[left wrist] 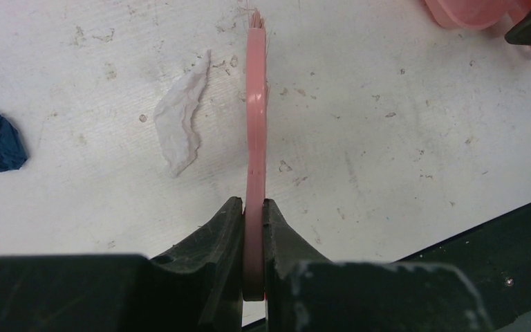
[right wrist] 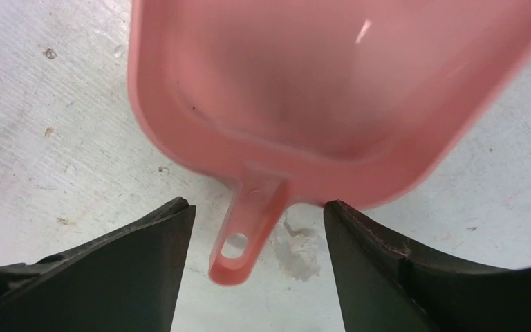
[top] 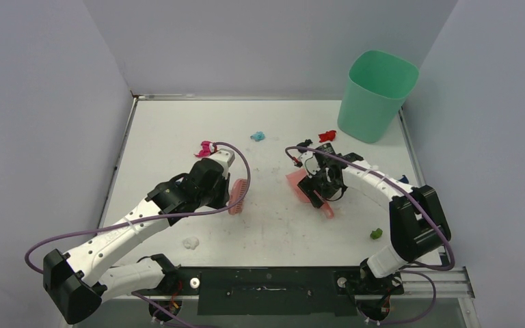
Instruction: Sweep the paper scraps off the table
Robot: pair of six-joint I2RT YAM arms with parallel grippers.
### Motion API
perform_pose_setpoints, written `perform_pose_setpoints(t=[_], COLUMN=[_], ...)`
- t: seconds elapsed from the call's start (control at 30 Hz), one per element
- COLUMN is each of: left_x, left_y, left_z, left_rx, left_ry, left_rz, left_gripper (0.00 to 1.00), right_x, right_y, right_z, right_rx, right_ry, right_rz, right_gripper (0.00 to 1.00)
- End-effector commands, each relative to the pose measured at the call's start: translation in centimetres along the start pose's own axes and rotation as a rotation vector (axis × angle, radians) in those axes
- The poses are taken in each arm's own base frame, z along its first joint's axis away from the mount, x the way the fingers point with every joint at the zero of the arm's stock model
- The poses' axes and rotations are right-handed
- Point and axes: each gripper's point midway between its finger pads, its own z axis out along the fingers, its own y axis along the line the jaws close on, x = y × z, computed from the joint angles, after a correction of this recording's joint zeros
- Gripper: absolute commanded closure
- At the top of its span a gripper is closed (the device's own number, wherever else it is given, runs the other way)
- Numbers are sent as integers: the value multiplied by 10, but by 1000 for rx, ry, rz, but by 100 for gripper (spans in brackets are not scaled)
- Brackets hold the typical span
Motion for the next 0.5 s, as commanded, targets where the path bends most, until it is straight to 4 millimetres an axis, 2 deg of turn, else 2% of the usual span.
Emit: perform_pose_setpoints(t=[0.0,0.17,0.37,0.47], left_x=[-19,-20,-20,-20], left_y=[-5,-5,-7,-6], left_z=[-6,-6,-8,-10], left_rx=[29,31,39,39], left_ry=[-83,-82,-75,-79], left_rz=[-20,-18,-15,-17], left_gripper=[100,100,100,100], right_x=[-13,-12,-2,6], right_y=[-4,-8,-4,1], right_z=[-25,-37,-36,-36], right_rx=[34,62,21,-11], right_ry=[-82,-103,-22,27], right_rz=[-1,-22,-60,-74], right_gripper=[28,29,37,38])
